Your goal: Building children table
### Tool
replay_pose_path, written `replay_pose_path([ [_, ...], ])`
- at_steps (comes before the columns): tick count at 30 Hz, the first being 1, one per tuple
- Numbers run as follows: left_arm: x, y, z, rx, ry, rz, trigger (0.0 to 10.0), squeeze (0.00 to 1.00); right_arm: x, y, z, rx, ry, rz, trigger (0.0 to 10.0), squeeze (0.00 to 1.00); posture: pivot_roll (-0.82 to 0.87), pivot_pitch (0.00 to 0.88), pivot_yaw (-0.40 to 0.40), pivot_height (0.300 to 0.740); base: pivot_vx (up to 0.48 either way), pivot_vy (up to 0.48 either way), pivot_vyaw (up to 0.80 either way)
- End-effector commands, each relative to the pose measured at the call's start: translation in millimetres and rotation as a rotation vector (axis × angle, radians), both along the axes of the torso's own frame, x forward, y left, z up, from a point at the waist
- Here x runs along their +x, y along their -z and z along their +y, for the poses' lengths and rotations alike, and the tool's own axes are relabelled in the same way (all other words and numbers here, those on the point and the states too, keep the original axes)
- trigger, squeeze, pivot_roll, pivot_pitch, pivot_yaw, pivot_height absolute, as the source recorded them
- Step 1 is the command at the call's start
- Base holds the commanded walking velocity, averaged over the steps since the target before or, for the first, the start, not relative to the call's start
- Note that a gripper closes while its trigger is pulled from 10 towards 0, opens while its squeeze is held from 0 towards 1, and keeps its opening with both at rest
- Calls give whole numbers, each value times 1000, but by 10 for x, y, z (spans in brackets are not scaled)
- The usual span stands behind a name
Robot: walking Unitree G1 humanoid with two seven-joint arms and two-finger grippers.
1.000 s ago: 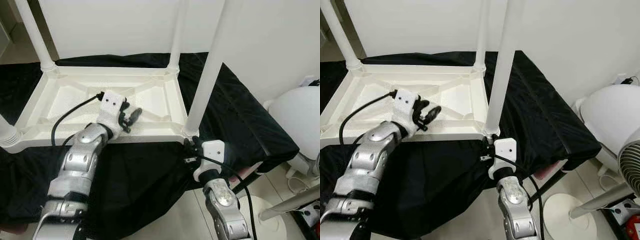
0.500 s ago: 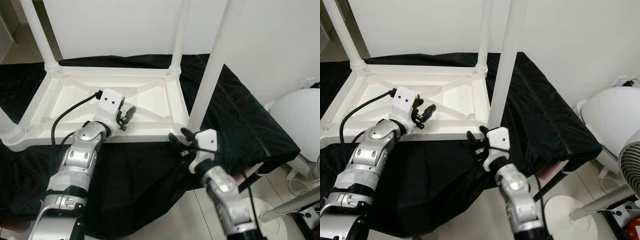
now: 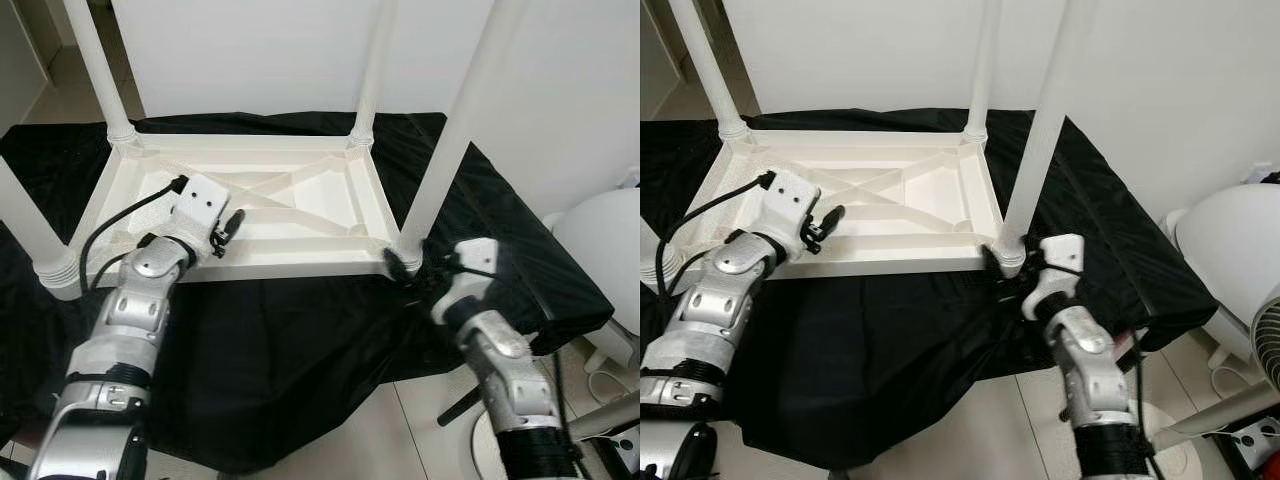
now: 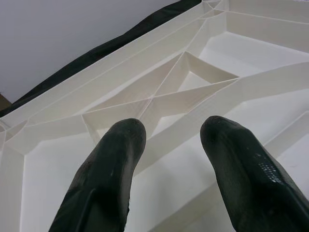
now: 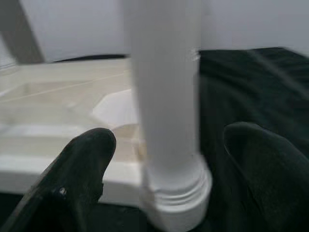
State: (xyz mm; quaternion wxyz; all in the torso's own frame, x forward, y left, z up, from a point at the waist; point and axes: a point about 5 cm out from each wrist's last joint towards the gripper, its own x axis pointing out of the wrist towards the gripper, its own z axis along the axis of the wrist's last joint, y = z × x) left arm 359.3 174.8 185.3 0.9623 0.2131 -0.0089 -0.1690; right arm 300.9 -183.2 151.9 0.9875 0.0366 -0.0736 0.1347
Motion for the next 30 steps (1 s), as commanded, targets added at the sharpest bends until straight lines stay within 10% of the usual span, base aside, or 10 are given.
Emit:
replay_pose_path([
  [1, 24, 21, 10, -3, -110, -41, 10000, 0, 1, 14, 7, -7, 5, -1, 10000, 0, 34, 25, -17, 740, 0, 0, 0],
  [17, -123, 218, -107, -11, 95, 28, 10000, 31, -163, 147, 323, -14, -48, -2, 10000, 0, 26, 27, -14, 740, 0, 0, 0],
  [18, -141, 234, -97, -15, 118, 45, 10000, 690, -192, 174, 345, -14, -47, 3, 10000, 0, 25, 25, -12, 740, 0, 0, 0],
  [19, -141, 234, -97, -15, 118, 45, 10000, 690, -192, 174, 345, -14, -47, 3, 10000, 0, 25, 25, -12, 740, 0, 0, 0],
  [20, -159, 258, -84, -34, 148, 75, 10000, 1000, -214, 201, 358, -10, -45, 9, 10000, 0, 22, 24, -10, 740, 0, 0, 0],
  [28, -252, 366, -23, 23, 282, 161, 10000, 949, -227, 235, 353, -24, -36, 15, 10000, 0, 18, 12, -5, 740, 0, 0, 0],
  [29, -268, 387, -7, 34, 304, 177, 10000, 302, -220, 239, 349, -32, -33, 15, 10000, 0, 18, 12, -5, 740, 0, 0, 0],
  [30, -268, 387, -7, 34, 304, 177, 10000, 302, -220, 239, 349, -32, -33, 15, 10000, 0, 18, 12, -5, 740, 0, 0, 0],
])
